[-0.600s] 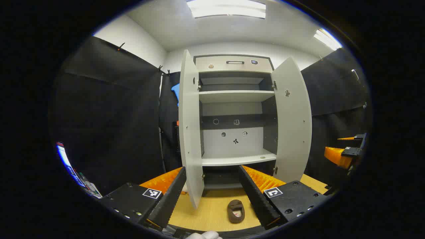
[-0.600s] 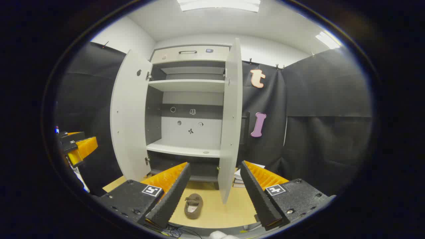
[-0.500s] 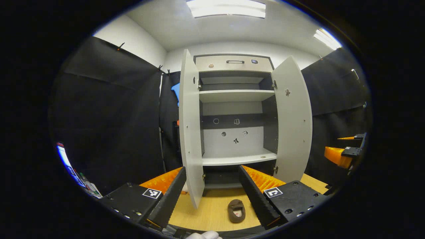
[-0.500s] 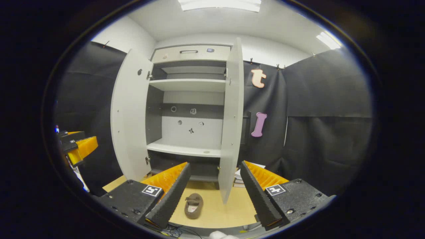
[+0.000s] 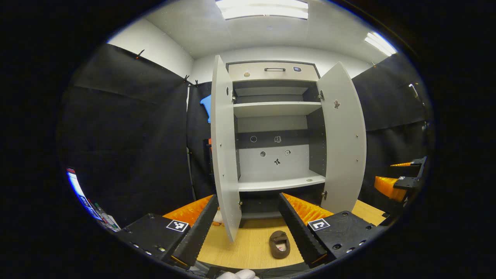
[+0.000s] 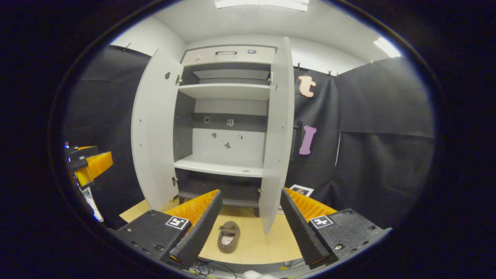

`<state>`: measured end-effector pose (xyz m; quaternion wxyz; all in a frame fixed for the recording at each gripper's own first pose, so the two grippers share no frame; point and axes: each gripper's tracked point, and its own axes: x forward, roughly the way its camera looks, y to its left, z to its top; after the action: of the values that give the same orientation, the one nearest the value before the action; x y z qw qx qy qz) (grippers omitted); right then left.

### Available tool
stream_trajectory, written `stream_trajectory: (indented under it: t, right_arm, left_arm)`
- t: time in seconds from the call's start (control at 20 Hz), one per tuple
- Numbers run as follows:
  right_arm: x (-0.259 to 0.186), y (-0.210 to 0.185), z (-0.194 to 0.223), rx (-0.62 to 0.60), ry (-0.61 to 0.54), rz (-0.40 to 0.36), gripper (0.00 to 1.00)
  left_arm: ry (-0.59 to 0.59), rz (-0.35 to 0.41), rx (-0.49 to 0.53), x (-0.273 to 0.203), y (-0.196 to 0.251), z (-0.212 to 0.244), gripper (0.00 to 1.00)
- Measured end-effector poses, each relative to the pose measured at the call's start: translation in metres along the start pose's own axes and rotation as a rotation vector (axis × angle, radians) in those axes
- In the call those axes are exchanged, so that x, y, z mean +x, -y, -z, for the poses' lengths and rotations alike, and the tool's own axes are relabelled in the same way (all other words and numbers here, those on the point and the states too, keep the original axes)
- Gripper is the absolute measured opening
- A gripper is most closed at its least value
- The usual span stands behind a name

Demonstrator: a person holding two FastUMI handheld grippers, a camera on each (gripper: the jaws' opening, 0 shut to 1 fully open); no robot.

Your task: Grab one shoe with the right hand and put it into the shoe cabinet, grab the other shoe with the left hand and put it into the shoe cabinet; then close the right door with the right hand and the left door with the left hand.

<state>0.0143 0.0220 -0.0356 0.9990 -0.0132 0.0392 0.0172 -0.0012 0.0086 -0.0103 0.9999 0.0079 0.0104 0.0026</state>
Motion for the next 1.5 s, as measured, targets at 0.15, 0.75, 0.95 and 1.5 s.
stream_trajectory:
  t: [0.15, 0.75, 0.95, 1.5]
  right_arm:
    - [0.016, -0.016, 0.034, -0.011, -0.076, -0.045, 0.99]
    - [0.108, -0.076, 0.232, 0.007, -0.495, -0.219, 0.99]
    - [0.145, -0.085, 0.280, -0.003, -0.577, -0.230, 0.97]
    - [0.234, -0.103, 0.351, -0.004, -0.705, -0.229, 0.90]
  left_arm:
    - [-0.008, -0.005, -0.008, -0.004, -0.002, 0.002, 0.96]
    - [-0.082, -0.095, 0.024, -0.016, -0.009, 0.010, 0.96]
    - [-0.101, -0.142, 0.048, -0.016, -0.012, 0.013, 0.95]
    - [-0.183, -0.284, 0.057, 0.001, -0.023, 0.027, 0.96]
